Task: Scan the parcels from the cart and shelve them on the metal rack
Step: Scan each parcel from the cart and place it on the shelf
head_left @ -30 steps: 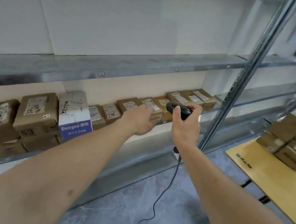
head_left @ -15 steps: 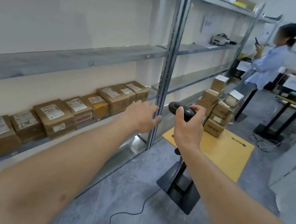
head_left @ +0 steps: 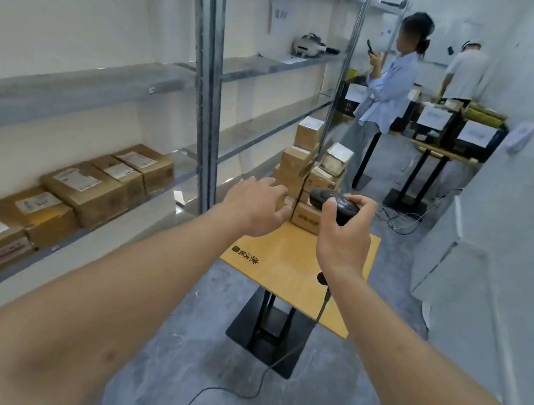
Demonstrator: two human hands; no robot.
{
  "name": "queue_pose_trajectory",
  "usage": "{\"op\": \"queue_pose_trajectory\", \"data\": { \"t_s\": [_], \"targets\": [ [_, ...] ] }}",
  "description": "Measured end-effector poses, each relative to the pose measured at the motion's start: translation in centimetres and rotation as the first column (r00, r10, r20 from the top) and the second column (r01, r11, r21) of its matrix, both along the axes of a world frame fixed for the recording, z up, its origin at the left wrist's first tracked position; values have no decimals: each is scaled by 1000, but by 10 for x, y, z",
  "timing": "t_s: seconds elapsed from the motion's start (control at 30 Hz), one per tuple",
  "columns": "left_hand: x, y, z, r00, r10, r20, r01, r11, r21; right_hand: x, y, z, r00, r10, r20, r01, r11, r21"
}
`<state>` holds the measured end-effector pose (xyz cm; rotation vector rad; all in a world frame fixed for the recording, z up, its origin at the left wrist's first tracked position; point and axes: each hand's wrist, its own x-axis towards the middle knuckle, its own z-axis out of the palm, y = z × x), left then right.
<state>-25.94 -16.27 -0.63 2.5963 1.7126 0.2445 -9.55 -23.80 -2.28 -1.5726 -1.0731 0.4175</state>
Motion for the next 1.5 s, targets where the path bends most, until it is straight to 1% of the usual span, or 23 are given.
{"op": "queue_pose_trajectory", "data": {
  "t_s": [0.17,0.43,0.53,0.7,0.8,0.93,1.13,1.33,1.43,1.5],
  "targets": [
    [29,77,-2,995,-97,0,97,995,14,19,66,-2,994,-109,-18,109,994,20],
    [65,193,0,973,-231,14,231,973,-14,36,161,-4,963,-263,-57,263,965,-14],
    [82,230,0,967,-254,17,254,967,-31,51,193,-8,953,-297,-54,298,955,-6],
    [122,292,-15,962,-272,19,273,961,-53,89,256,-26,945,-319,-73,316,947,-50],
    [151,333,-32,973,-230,24,231,971,-59,118,299,-43,950,-302,-82,294,951,-91],
    [194,384,-52,988,-149,37,152,982,-112,156,353,-64,968,-242,-65,230,962,-148],
    [246,450,-72,998,-62,31,66,989,-131,205,422,-82,975,-195,-109,169,963,-211],
    [284,497,-97,998,17,65,-7,988,-152,235,462,-96,966,-202,-163,165,962,-217],
    [296,511,-112,995,83,56,-74,986,-152,243,472,-101,963,-207,-173,163,958,-237],
    [301,519,-121,988,139,59,-126,975,-183,246,475,-104,963,-203,-175,157,957,-246]
  ]
}}
